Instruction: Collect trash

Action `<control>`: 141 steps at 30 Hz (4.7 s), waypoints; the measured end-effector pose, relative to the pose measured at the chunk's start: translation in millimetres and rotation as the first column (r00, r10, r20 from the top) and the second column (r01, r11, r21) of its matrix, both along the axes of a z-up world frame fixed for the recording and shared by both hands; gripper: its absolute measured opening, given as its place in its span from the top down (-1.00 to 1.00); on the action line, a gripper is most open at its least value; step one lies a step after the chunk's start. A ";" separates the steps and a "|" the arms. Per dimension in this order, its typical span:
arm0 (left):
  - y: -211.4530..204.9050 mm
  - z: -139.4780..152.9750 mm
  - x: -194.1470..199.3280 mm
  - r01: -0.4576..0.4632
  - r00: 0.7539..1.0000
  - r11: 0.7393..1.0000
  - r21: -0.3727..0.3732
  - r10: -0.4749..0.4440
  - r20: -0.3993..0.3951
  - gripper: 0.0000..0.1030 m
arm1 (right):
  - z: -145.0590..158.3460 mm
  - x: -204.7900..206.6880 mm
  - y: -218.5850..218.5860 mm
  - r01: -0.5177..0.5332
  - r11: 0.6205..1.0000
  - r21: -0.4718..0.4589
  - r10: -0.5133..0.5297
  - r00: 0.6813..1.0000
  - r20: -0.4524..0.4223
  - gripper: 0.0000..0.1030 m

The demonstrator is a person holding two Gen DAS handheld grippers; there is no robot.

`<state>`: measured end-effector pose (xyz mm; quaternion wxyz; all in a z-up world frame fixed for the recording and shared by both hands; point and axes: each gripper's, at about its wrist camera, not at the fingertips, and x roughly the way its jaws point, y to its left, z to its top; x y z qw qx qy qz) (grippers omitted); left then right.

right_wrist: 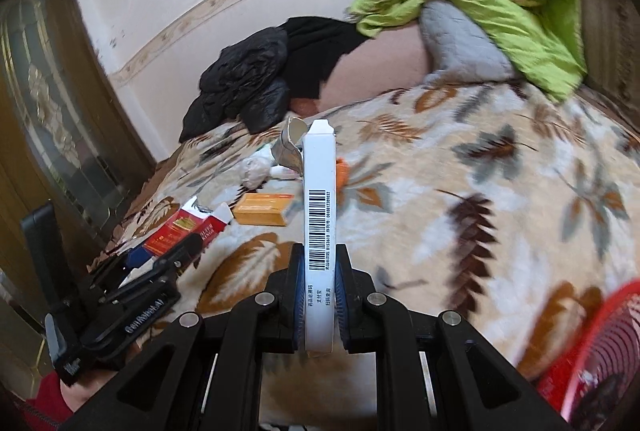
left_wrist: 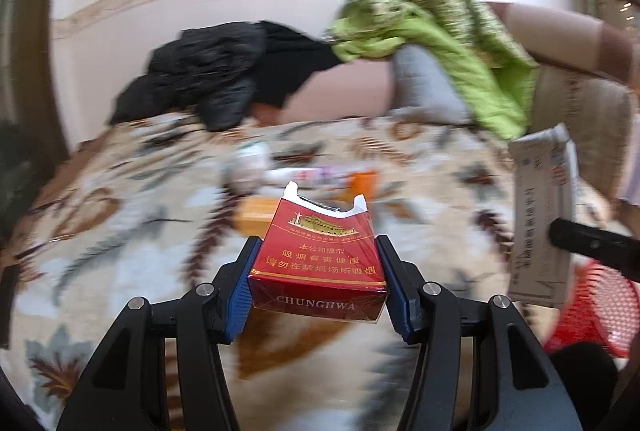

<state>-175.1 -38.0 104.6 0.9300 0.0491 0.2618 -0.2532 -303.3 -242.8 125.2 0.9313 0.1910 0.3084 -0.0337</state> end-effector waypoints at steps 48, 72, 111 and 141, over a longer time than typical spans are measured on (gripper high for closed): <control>-86.3 21.5 -27.5 0.313 0.931 0.950 -0.017 -0.310 -0.191 -0.38 | -1.7 -57.8 -88.6 0.171 0.985 -0.027 -0.173 0.975 -0.141 0.13; 70.9 -48.6 132.8 -0.367 0.893 0.930 0.004 0.353 -0.279 -0.38 | -85.7 255.8 -7.0 0.007 1.000 0.006 -0.005 0.960 -0.281 -0.31; 57.4 -83.6 162.4 -0.305 0.870 0.936 0.175 0.348 -0.349 -0.14 | -67.6 187.9 50.9 -0.203 0.979 -0.023 0.194 0.959 -0.209 0.71; 53.0 -42.7 132.5 -0.239 0.949 0.970 -0.032 0.227 -0.218 0.12 | -49.5 155.5 65.1 -0.155 0.966 -0.207 0.131 0.983 -0.125 0.71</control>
